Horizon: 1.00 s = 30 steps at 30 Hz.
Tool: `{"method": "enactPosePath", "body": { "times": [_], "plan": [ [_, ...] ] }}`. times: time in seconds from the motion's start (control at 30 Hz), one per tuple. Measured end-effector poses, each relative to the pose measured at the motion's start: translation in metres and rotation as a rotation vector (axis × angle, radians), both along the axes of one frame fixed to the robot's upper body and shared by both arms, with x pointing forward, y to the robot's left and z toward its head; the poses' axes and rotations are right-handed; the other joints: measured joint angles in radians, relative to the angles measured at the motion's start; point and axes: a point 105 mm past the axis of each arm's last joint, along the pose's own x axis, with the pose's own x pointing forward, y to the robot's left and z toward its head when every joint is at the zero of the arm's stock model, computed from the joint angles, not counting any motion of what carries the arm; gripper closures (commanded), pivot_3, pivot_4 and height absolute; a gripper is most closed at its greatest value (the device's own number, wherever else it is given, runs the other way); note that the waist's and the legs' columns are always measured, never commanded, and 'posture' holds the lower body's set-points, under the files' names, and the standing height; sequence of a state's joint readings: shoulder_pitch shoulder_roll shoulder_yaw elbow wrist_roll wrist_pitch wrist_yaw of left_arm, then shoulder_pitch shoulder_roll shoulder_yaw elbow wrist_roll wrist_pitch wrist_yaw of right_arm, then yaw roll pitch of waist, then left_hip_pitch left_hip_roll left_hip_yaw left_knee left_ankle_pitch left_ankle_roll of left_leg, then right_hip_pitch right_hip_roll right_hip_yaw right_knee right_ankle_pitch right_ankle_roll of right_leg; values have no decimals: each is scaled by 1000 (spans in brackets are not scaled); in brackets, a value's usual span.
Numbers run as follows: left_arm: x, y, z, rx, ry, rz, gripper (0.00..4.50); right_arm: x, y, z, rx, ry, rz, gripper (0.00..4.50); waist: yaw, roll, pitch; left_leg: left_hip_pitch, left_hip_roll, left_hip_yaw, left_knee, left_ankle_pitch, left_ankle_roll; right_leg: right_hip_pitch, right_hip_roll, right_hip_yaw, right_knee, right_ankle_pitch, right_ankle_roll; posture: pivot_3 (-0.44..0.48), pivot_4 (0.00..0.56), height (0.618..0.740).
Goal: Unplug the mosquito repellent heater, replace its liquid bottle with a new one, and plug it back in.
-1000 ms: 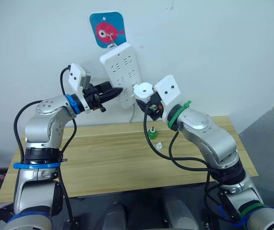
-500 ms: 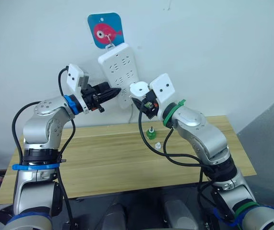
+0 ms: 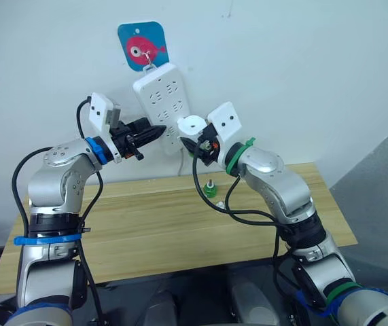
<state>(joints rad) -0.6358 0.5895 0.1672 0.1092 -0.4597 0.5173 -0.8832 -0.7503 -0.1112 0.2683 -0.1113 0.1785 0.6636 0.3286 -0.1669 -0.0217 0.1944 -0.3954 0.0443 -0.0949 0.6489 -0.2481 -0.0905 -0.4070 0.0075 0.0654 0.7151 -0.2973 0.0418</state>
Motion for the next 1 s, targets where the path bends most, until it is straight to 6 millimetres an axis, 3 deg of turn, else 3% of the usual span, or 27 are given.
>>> {"method": "enactPosePath", "body": {
  "times": [0.07,0.23,0.57,0.67,0.8,0.9,1.0],
  "plan": [
    [0,0,0,1,-2,1,3179,0,0,0,-2,2,7,1517,0,0,0,0,0,0,0,0,0,0,0,0,0,0,0,-132,132,725],
    [0,-3,2,9,-30,-10,3179,0,-6,2,-14,-9,12,6,5,0,0,-2,0,-2,-1,0,0,0,0,-2,-2,0,0,-133,133,725],
    [4,1,0,30,-78,10,3179,-45,-20,6,-23,4,98,0,15,0,0,-2,-1,-2,-2,0,0,0,0,-1,-2,0,0,-131,142,725],
    [9,7,-2,45,-84,62,2297,-55,-18,2,-23,31,129,0,15,0,0,-1,0,-2,-2,1,0,0,1,0,-1,0,0,-131,143,725],
    [18,36,-6,94,-83,221,1033,-58,-21,4,-27,28,128,0,12,0,0,-2,1,-4,-2,1,0,-1,2,-1,-2,-1,-1,-127,146,725],
    [14,35,-8,107,-103,212,130,-58,-22,4,-27,35,124,0,14,0,0,-3,1,-3,-3,1,0,-2,2,-1,-2,-1,-1,-120,146,725],
    [11,44,-10,124,-104,249,32,-58,-24,3,-33,37,126,0,12,0,0,-2,1,-3,-3,1,0,-2,2,-1,-1,-1,-1,-114,149,725]
  ]
}}
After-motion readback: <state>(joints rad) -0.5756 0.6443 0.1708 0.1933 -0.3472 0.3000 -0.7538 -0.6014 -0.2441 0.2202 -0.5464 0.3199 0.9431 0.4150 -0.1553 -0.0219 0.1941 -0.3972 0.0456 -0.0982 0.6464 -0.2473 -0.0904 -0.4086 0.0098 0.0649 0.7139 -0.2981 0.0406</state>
